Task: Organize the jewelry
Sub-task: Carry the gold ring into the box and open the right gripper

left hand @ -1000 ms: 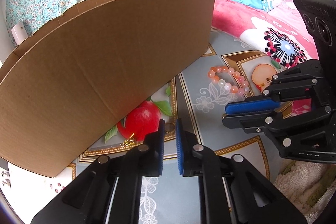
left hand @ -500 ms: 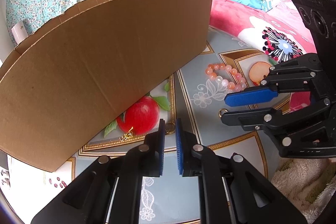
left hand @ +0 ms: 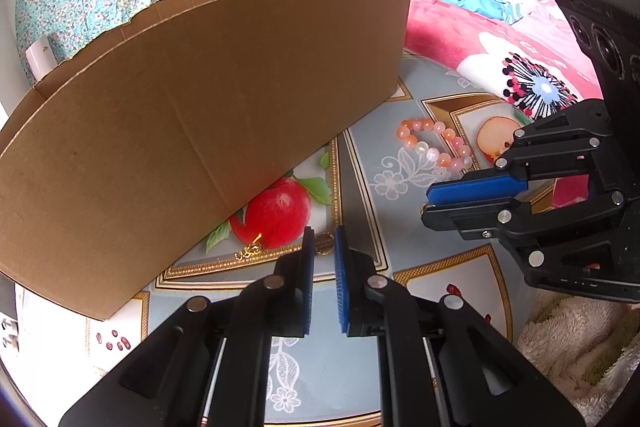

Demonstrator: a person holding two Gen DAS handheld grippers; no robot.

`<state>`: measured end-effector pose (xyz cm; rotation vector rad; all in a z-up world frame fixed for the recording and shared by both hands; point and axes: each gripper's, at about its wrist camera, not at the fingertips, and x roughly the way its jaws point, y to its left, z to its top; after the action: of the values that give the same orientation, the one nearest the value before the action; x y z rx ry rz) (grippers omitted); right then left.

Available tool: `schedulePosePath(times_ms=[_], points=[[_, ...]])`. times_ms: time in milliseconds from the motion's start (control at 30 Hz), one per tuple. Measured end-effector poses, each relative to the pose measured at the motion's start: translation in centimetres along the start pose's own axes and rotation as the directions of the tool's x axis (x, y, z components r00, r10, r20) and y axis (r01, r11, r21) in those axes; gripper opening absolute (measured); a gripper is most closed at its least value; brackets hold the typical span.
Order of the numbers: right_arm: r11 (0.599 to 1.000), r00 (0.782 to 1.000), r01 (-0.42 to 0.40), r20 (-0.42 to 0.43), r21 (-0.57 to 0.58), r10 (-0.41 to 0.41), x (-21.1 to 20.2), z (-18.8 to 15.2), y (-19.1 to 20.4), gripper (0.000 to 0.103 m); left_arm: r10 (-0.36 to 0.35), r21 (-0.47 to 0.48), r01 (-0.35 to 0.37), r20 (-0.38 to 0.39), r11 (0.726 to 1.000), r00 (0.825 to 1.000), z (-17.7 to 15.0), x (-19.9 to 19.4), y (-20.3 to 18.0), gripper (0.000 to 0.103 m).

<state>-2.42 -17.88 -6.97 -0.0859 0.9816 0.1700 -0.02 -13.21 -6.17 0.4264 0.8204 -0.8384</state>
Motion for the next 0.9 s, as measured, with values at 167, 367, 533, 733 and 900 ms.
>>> schedulePosePath(times_ms=[167,367,533,733,900], points=[[1.0,1.0,0.002,0.003,0.005,-0.002,-0.1,-0.1,-0.3,0.008,0.0,0.002,-0.001,0.008,1.0,1.0,0.1,-0.3,0.1,0.009],[1.0,1.0,0.005,0.017,0.012,-0.006,-0.5,-0.1,-0.4,0.008,0.002,0.006,-0.002,0.015,1.0,1.0,0.2,-0.8,-0.1,0.009],[1.0,0.999,0.015,0.052,0.016,-0.016,-1.9,-0.2,-0.3,0.008,0.013,0.009,-0.014,0.036,1.0,0.999,0.5,-2.2,-0.5,0.009],[0.999,0.989,0.039,0.145,-0.007,-0.038,-5.5,0.6,-0.5,0.008,0.003,-0.027,0.0,0.122,1.0,0.993,1.4,-6.3,-0.4,0.009],[0.997,0.96,0.066,0.274,-0.05,-0.05,-9.4,2.5,-0.2,0.008,0.003,-0.051,0.011,0.252,0.999,0.968,3.2,-11.2,0.5,0.009]])
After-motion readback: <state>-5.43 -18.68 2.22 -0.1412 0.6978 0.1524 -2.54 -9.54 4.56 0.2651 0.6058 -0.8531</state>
